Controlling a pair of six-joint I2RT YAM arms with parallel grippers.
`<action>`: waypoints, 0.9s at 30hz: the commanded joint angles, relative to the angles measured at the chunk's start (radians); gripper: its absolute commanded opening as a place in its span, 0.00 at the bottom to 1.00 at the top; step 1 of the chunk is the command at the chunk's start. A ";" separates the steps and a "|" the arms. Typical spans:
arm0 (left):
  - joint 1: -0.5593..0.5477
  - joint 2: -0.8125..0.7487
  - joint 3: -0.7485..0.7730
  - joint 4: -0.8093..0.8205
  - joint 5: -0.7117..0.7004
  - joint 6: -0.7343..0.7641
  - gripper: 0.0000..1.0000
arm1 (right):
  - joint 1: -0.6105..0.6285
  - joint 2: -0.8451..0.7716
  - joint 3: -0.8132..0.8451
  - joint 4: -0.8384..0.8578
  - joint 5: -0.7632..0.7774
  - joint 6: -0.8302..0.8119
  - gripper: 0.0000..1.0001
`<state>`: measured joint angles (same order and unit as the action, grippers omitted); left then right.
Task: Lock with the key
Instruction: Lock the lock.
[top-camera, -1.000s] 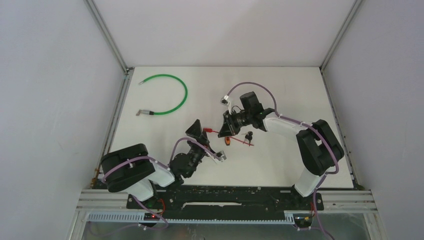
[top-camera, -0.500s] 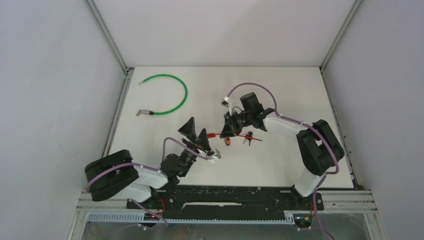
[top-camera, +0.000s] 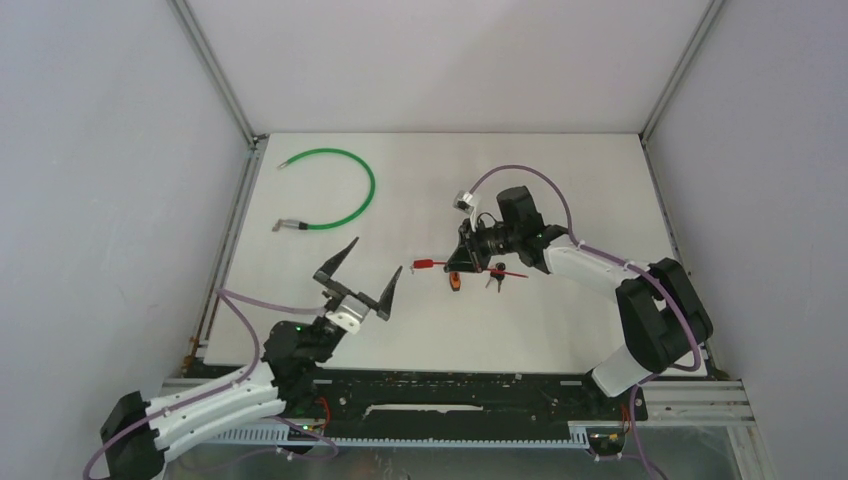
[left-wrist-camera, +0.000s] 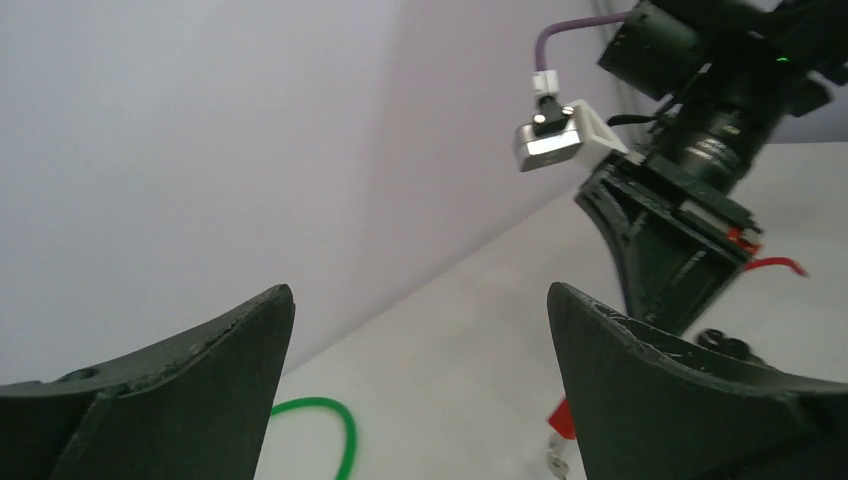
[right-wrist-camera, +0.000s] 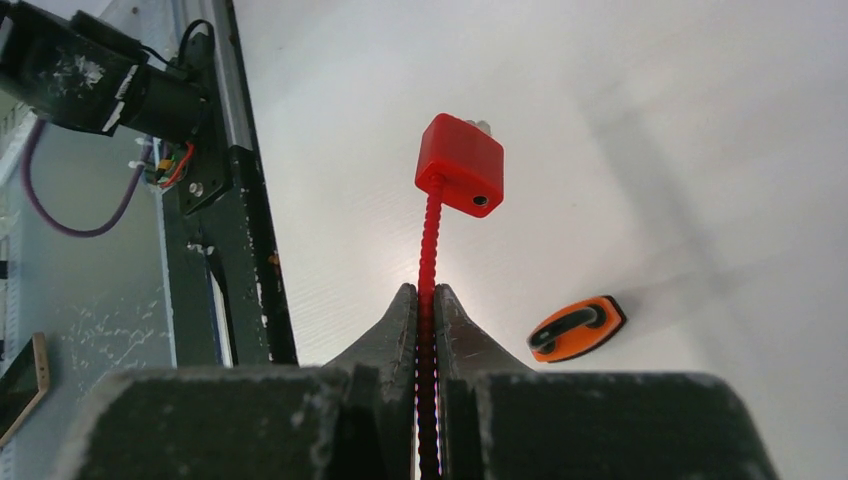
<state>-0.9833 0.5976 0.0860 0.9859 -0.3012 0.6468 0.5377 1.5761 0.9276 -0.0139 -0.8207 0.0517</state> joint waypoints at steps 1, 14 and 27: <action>0.006 -0.165 0.056 -0.493 0.186 -0.226 1.00 | 0.002 -0.036 -0.004 0.094 -0.122 -0.046 0.00; -0.009 0.047 0.249 -0.856 0.415 -0.162 1.00 | 0.070 -0.086 -0.004 0.017 -0.096 -0.183 0.00; 0.020 0.071 0.168 -0.752 0.255 -0.210 0.97 | 0.105 -0.130 -0.043 0.002 -0.045 -0.250 0.00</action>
<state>-0.9859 0.6670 0.2855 0.1642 -0.0097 0.4686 0.6262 1.4899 0.8806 -0.0368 -0.8696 -0.1539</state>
